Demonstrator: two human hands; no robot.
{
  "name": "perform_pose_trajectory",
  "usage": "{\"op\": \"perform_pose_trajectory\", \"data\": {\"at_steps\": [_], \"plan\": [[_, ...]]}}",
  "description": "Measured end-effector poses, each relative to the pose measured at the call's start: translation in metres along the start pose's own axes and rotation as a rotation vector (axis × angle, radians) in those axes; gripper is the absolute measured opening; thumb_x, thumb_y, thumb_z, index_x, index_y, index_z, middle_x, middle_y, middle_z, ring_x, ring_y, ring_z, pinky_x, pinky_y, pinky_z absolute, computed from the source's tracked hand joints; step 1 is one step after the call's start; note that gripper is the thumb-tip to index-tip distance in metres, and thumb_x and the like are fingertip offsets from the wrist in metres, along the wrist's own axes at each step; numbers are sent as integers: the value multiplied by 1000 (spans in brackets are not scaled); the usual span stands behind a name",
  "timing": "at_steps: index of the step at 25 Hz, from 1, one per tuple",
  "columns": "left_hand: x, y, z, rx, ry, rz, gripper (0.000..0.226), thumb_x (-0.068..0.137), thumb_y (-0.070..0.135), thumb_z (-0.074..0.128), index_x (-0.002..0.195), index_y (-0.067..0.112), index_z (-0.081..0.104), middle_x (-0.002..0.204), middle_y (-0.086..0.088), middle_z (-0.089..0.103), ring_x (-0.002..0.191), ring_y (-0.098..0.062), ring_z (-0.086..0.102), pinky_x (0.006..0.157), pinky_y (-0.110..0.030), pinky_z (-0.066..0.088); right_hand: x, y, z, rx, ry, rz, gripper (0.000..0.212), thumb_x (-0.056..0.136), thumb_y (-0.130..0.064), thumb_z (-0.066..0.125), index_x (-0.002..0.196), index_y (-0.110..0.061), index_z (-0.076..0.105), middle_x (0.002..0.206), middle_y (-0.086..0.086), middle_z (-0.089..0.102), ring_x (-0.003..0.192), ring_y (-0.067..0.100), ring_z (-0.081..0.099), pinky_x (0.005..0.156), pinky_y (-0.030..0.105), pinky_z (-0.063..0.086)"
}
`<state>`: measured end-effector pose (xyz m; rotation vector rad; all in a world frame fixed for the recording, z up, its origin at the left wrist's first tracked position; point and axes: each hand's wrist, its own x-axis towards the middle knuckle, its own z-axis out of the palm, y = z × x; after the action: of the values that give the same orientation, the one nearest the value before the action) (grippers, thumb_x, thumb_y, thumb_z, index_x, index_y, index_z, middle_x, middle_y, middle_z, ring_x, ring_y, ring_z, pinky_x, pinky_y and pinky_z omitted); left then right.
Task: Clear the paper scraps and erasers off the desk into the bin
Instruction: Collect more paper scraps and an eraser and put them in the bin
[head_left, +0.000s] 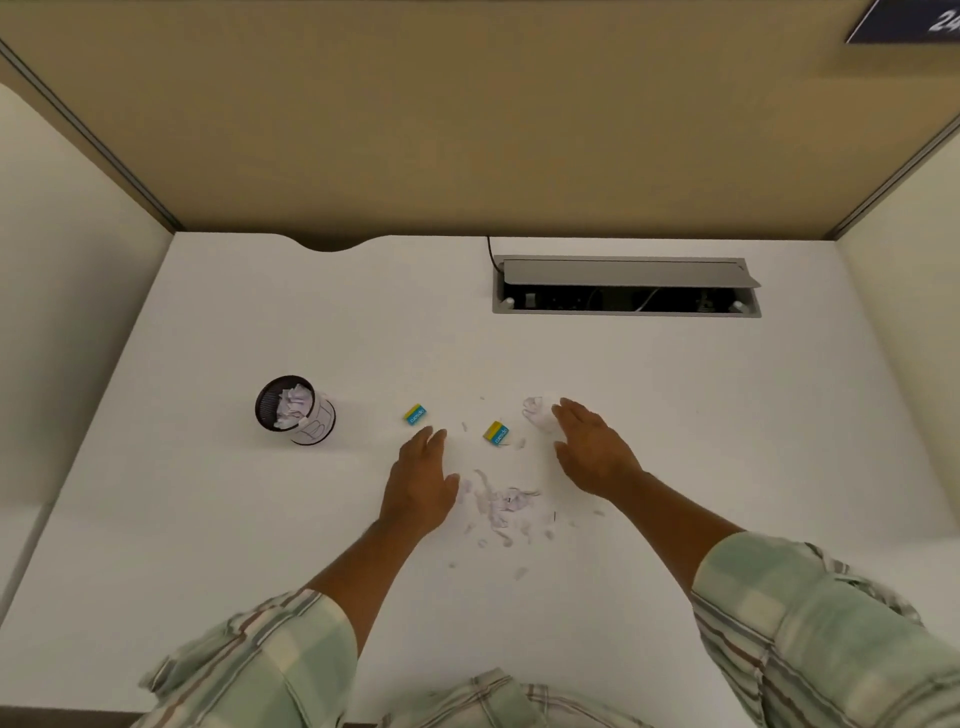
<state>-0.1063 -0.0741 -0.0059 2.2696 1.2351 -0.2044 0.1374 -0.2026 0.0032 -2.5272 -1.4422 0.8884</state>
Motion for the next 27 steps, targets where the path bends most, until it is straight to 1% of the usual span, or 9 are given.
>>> {"op": "perform_pose_trajectory", "data": {"at_steps": [3, 5, 7, 10, 13, 17, 22, 24, 27], "plan": [[30, 6, -9, 41, 9, -48, 79, 96, 37, 59, 159, 16, 17, 170, -11, 2, 156, -34, 8, 124, -45, 25, 31, -13, -7, -77, -68, -43, 66, 104, -32, 41, 161, -20, 12, 171, -1, 4, 156, 23, 15, 123, 44, 27], [47, 4, -14, 51, -14, -116, 83, 97, 38, 58, 160, 16, 10, 170, -12, -4, 156, -37, 4, 125, -48, 22, 48, -22, -7, -98, -115, -28, 69, 104, -39, 41, 161, -22, 7, 171, 0, 0, 156, 25, 11, 123, 47, 26], [56, 1, -17, 90, -77, -103, 82, 99, 38, 55, 161, 15, 7, 170, -11, -4, 157, -36, 4, 126, -46, 19, 57, -31, -2, -118, -182, -20, 75, 103, -49, 40, 161, -22, 3, 171, 3, -2, 157, 29, 8, 124, 50, 24], [53, 3, -8, 143, -144, -13, 78, 101, 40, 51, 160, 13, 9, 170, -9, 1, 158, -31, 4, 127, -42, 16, 54, -43, 17, -212, -231, -81, 79, 101, -59, 37, 161, -22, 3, 171, 4, -2, 156, 33, 4, 121, 51, 27], [34, 11, 8, 126, -151, 67, 77, 102, 42, 48, 161, 12, 10, 171, -9, 0, 158, -29, 1, 129, -40, 13, 39, -45, 39, -281, -194, -137, 79, 99, -63, 34, 161, -23, 6, 171, 3, -4, 157, 33, 1, 121, 49, 29], [-1, 19, 32, 133, -149, 159, 80, 98, 50, 49, 160, 14, 13, 171, -6, 3, 158, -27, 2, 129, -38, 14, 5, -32, 59, -297, -156, -193, 76, 99, -64, 32, 161, -25, 11, 171, 3, -4, 157, 32, 0, 123, 47, 22], [-34, 14, 57, 156, -149, 206, 85, 94, 54, 58, 159, 13, 21, 170, -4, 8, 158, -25, 6, 129, -35, 15, -33, -23, 75, -266, -129, -200, 77, 98, -63, 37, 160, -21, 16, 171, 4, 3, 157, 30, 7, 123, 45, 25], [-39, 12, 60, 162, -123, 195, 79, 95, 48, 59, 157, 12, 25, 169, -4, 15, 157, -24, 12, 127, -34, 18, -41, -22, 76, -231, -98, -165, 80, 97, -62, 43, 159, -17, 20, 169, 6, 12, 154, 29, 18, 120, 44, 32], [-40, 13, 61, 118, -81, 168, 72, 94, 39, 65, 153, 11, 35, 164, -4, 29, 150, -23, 26, 123, -33, 30, -50, -23, 74, -173, -24, -37, 79, 91, -62, 55, 150, -14, 33, 151, 8, 37, 133, 27, 43, 106, 38, 46]]}}
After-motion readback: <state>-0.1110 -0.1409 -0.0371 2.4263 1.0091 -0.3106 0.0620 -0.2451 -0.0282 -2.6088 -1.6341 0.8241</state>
